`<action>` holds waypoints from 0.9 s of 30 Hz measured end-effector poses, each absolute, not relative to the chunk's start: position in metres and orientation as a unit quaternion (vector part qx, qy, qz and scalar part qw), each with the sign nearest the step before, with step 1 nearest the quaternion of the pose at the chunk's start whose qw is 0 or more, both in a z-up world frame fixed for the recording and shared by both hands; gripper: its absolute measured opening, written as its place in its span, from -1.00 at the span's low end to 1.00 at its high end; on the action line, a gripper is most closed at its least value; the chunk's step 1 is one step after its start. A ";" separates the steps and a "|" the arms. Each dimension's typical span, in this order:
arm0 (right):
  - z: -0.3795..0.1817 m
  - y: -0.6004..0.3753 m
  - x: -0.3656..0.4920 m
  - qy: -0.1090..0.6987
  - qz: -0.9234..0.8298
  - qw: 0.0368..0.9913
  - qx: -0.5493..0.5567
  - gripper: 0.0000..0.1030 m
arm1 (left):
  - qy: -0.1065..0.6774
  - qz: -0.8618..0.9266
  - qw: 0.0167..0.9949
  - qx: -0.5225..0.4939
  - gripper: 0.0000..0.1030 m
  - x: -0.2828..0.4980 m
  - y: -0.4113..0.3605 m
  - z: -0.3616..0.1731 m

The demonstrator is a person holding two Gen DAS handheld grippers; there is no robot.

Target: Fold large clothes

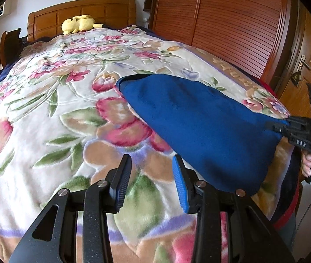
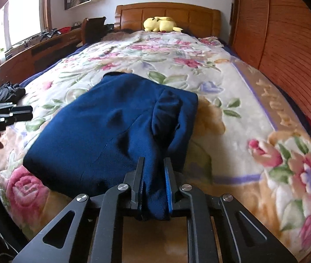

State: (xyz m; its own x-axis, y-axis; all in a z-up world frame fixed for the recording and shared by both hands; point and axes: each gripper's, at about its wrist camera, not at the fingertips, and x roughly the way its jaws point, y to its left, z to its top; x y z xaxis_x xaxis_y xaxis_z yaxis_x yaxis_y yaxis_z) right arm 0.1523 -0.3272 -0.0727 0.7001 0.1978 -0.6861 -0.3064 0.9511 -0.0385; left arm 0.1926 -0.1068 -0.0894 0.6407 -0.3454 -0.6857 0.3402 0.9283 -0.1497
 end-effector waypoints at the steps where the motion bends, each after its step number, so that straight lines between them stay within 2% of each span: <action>1: -0.072 -0.326 0.150 0.361 0.136 0.920 -0.076 -0.68 | 0.380 -0.190 0.905 0.000 -0.23 0.196 -0.109 -0.089; 3: -0.070 -0.327 0.146 0.359 0.131 0.922 -0.070 -0.64 | 0.381 -0.190 0.905 0.007 -0.22 0.205 -0.113 -0.088; 11: -0.055 -0.350 0.113 0.348 0.107 0.931 -0.038 -0.08 | 0.395 -0.190 0.899 0.026 -0.15 0.254 -0.132 -0.092; 21: -0.071 -0.362 0.089 0.368 0.119 0.922 -0.020 -0.01 | 0.423 -0.163 0.890 0.055 -0.10 0.318 -0.155 -0.118; 24: -0.078 -0.361 0.093 0.374 0.125 0.919 -0.011 0.00 | 0.431 -0.146 0.888 0.060 0.05 0.335 -0.158 -0.128; 27: -0.083 -0.360 0.099 0.377 0.131 0.917 -0.006 0.00 | 0.441 -0.133 0.885 0.064 0.10 0.351 -0.159 -0.138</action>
State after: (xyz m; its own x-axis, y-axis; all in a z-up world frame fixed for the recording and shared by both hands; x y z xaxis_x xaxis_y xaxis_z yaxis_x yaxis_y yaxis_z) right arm 0.0987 -0.3604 -0.0827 0.6812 0.2352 -0.6933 -0.2446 0.9657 0.0873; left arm 0.3514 -0.1588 -0.1378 0.5755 -0.1802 -0.7977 0.2925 0.9563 -0.0051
